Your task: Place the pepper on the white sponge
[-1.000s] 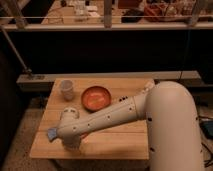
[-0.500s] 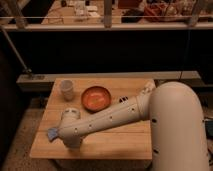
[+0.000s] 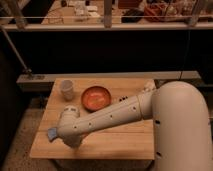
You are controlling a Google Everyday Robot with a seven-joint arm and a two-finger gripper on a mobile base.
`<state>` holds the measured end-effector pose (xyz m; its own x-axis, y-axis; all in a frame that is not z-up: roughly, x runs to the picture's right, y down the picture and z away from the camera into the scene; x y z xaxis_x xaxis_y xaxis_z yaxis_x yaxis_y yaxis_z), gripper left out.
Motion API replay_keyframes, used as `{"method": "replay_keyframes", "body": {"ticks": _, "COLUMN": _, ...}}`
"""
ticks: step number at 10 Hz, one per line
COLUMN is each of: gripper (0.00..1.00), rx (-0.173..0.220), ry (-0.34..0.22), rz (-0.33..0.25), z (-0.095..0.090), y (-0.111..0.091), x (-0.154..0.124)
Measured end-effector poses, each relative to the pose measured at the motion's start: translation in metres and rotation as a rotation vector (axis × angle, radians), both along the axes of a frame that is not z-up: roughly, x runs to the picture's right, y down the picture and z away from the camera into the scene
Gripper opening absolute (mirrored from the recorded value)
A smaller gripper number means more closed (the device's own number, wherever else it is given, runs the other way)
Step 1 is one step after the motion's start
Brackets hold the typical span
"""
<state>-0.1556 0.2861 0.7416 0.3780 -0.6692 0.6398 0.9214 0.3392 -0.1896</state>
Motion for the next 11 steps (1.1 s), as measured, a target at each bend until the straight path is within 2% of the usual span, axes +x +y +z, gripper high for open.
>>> {"method": "replay_keyframes", "body": {"ticks": 2, "gripper": 0.05, "rx": 0.004, "ry": 0.011, "rz": 0.004, "z": -0.008, "y": -0.014, "x": 0.002}}
{"method": "replay_keyframes", "body": {"ticks": 5, "gripper": 0.05, "rx": 0.005, "ry": 0.011, "rz": -0.009, "z": -0.006, "y": -0.021, "x": -0.007}}
{"method": "replay_keyframes", "body": {"ticks": 7, "gripper": 0.05, "rx": 0.001, "ry": 0.002, "rz": -0.015, "z": -0.012, "y": -0.024, "x": -0.023}}
{"method": "replay_keyframes", "body": {"ticks": 11, "gripper": 0.05, "rx": -0.005, "ry": -0.004, "rz": -0.027, "z": -0.011, "y": -0.029, "x": -0.032}}
